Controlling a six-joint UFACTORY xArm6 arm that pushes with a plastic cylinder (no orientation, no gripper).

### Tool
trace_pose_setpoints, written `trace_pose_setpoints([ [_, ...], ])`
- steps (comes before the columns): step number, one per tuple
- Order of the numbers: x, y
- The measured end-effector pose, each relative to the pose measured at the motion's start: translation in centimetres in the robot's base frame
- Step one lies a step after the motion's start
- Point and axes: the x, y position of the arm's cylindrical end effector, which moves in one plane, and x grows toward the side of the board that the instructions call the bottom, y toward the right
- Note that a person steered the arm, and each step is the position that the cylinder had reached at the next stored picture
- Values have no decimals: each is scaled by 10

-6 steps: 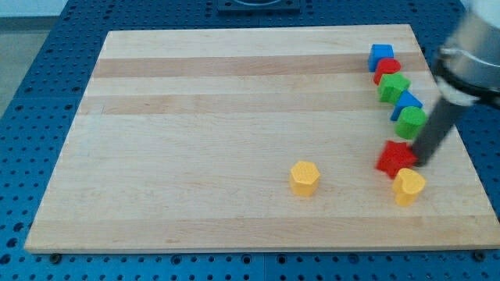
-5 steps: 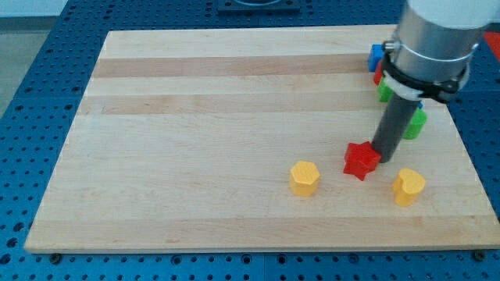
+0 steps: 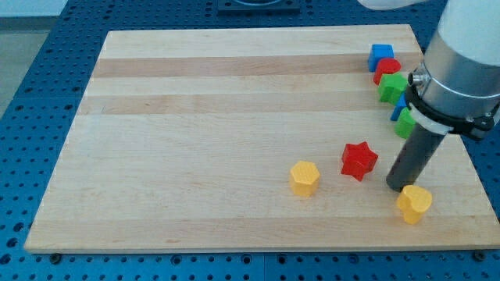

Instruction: Place the yellow hexagon towards bottom center of the board

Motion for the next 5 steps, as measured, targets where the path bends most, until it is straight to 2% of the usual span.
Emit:
trace_pose_setpoints([
  [2, -3, -90],
  [4, -44, -142],
  [5, -45, -191],
])
